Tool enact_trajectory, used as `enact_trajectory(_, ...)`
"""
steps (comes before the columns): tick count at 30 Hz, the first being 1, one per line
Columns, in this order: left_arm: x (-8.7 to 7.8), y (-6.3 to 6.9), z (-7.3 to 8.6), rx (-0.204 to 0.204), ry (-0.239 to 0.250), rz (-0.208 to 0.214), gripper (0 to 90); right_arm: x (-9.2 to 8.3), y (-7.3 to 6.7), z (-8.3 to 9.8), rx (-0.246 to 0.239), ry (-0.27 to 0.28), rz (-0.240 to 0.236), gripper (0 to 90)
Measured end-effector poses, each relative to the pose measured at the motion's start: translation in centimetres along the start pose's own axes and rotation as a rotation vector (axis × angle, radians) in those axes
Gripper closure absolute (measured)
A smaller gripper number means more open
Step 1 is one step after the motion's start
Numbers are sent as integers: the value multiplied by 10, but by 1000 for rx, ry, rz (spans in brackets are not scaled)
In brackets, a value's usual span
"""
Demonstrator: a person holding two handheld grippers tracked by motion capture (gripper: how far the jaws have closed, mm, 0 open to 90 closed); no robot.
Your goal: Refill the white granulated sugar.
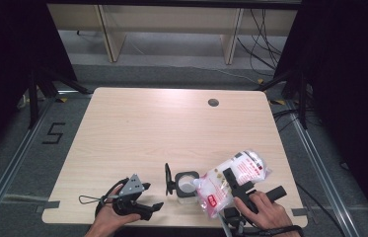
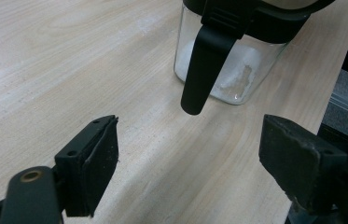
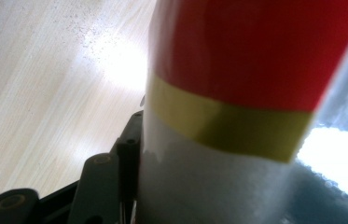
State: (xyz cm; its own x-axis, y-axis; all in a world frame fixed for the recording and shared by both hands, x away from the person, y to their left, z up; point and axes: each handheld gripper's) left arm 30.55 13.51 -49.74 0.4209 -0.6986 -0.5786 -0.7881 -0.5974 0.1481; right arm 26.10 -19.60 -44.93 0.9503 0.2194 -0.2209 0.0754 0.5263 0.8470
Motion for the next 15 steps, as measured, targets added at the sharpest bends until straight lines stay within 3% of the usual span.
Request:
enact_trajectory(2, 0, 0, 0, 0, 0, 0, 195, 0, 1, 0, -8, 6, -4, 508)
enact_trajectory(4, 0, 1, 1, -36, -4, 6, 196, 0, 1, 1, -4, 6, -9, 508)
enact_trajectory(6, 0, 1, 1, -36, -3, 6, 195, 0, 1, 1, 5, -3, -12, 508)
enact_trajectory(7, -1, -1, 0, -5, -24, -10, 195, 0, 2, 1, -10, -2, -12, 508)
enact_trajectory(9, -1, 0, 0, -20, -13, -3, 195, 1, 3, 1, -17, 4, -15, 509)
enact_trajectory(10, -1, -1, 0, -8, -23, -9, 195, 1, 4, 1, -25, -2, -9, 509)
enact_trajectory(12, 0, 1, 1, -37, -1, 6, 195, 1, 6, 2, -44, -1, -26, 509)
enact_trajectory(15, 0, 1, 1, -37, -2, 7, 195, 1, 6, 3, -34, 1, -19, 510)
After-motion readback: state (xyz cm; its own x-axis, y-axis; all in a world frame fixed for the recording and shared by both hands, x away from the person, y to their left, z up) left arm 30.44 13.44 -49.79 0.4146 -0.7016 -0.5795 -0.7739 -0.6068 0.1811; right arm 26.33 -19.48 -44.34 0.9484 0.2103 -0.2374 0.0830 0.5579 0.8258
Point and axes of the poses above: each handheld gripper's, and its own axes: x roughly forward along the jaws, z roughly out of its underside, y roughly to its right, and after that the axes turned 2 degrees about -x, right-handed
